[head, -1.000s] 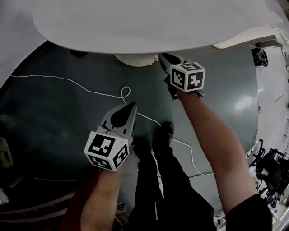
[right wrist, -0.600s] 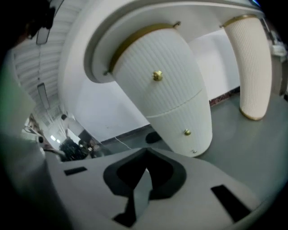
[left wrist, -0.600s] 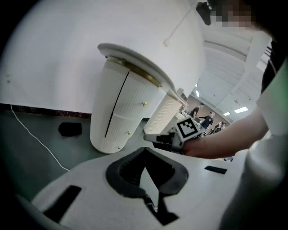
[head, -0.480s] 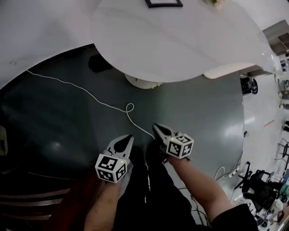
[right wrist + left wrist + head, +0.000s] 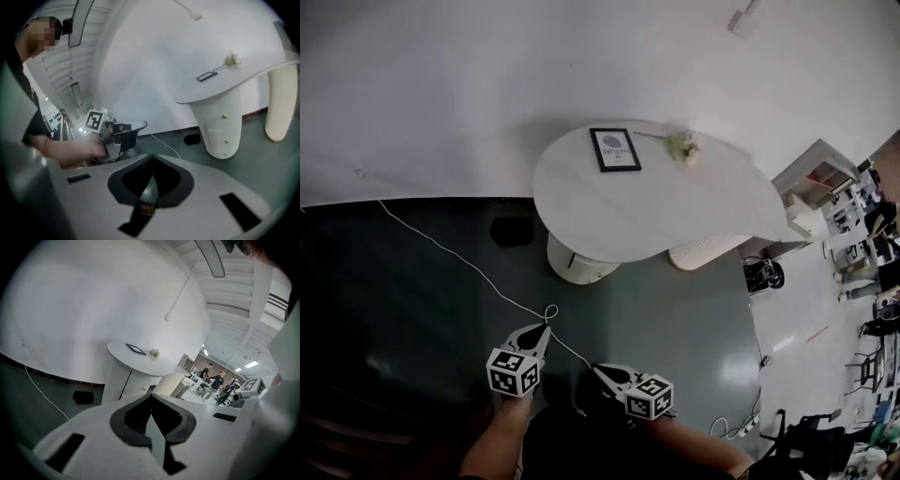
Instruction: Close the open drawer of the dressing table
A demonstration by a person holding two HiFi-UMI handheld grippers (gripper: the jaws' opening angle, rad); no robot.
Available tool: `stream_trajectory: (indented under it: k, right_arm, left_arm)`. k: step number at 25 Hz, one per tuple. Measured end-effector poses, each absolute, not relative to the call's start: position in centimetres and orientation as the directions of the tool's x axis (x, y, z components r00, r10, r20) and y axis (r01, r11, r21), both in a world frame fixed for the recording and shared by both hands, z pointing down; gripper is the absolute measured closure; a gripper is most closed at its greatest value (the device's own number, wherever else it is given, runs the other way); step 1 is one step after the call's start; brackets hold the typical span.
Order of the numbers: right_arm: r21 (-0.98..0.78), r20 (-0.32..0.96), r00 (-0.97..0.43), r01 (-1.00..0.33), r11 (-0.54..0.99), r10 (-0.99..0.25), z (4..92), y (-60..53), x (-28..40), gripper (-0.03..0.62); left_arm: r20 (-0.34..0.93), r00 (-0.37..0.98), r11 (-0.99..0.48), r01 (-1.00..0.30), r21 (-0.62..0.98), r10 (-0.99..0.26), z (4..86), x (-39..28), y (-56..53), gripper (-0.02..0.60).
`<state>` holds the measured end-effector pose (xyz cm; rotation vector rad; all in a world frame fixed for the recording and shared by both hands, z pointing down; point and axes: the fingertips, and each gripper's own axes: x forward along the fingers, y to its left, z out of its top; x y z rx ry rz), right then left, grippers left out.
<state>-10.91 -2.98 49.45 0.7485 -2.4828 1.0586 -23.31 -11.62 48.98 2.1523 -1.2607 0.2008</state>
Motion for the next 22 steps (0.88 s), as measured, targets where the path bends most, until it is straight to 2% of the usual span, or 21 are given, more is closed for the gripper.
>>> stream_trajectory:
  k: [5,11,17,22]
  right_arm:
    - [-0.438,0.463,-0.790,-0.599,0.670,-0.403,42.9,-3.6,-11.4,0.589]
    - [-0.347,0.381,-0.790,-0.605,0.717,-0.481,36.0,-6.4,-8.8,0.589]
    - [-0.386,0.235,-0.811,-0.583,0.715,-0.535,31.0,-7.3,-2.8,0.589]
    - [-0.377,0.159,-0.779,-0.615,0.692,-0.606,28.4,-8.9,5.4,0.589]
  left_arm:
    - [0.384,0.505,-0.383,-0.854,0.352,-0.773,42.7,-25.3,-10.3,0.574]
    - [0.347,0.443,-0.369,-0.892,0.261,-0.827,36.0,-26.9,-9.0,0.574]
    - [0.339,0.430,-0.357,-0.898,0.257,-0.837,34.0,-23.8,-7.9,0.574]
    - [0.288,0.438,-0.364,-0.889,0.278,-0.852,31.7,-17.0,-9.3,0.574]
